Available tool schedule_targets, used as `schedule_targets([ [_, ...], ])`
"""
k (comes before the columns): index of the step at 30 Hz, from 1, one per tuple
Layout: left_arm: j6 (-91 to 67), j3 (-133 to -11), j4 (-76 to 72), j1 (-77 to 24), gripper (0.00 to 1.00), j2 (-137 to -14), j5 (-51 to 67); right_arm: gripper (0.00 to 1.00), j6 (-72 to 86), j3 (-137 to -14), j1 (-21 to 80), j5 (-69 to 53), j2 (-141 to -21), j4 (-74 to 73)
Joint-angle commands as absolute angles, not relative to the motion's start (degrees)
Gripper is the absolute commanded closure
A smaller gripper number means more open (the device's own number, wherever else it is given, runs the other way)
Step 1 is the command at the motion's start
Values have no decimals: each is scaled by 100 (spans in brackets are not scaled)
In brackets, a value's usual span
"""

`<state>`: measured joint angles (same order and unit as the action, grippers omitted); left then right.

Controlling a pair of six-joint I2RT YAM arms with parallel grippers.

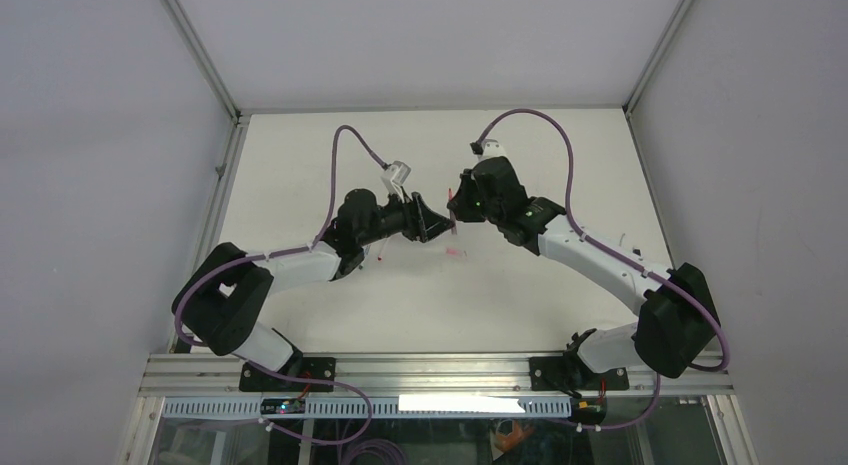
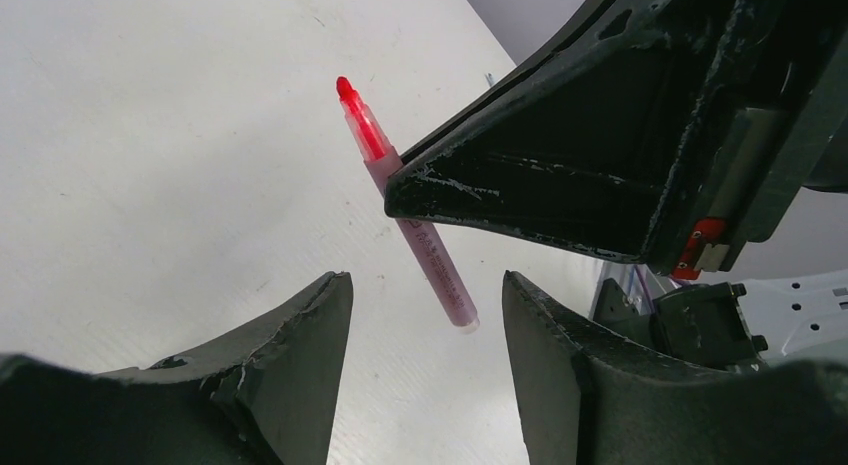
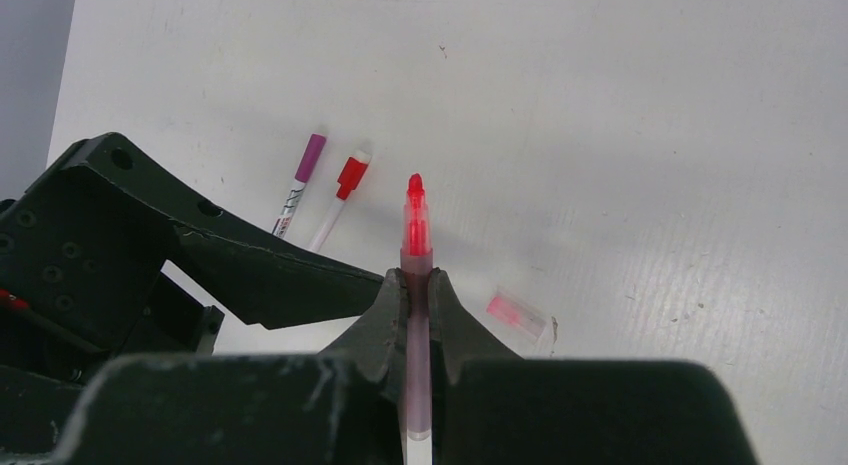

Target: Insert the pens into the pen caps

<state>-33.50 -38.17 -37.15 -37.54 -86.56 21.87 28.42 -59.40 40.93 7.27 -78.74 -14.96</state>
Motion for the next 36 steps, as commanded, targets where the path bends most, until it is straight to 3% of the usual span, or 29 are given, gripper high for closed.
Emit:
schedule_targets([
  [1, -3388, -4032, -4058, -3805, 42, -8806, 2346, 100, 2843, -5972, 4161, 791, -7595, -1195],
  [22, -3771, -4254, -4793, -3806, 45, -9438, 2592, 100, 2950, -6033, 4297, 692, -7756, -1046],
  [24, -3762, -4254, -4830, -3806, 54, -9453, 2617, 100, 2951, -6046, 4303, 688, -7764, -1040],
  [26, -3769, -4263, -4846, -3806, 81, -9484, 2630, 100, 2953, -6055, 4313, 673, -7801, -1029],
  [28, -3770, -4267, -4852, -3806, 97, -9521, 2640, 100, 2974, -6043, 4316, 668, -7825, -1016],
  [36, -3303, -4245, -4111, -3806, 100, -9261, 2620, 100, 2947, -6020, 4331, 817, -7743, -1110],
])
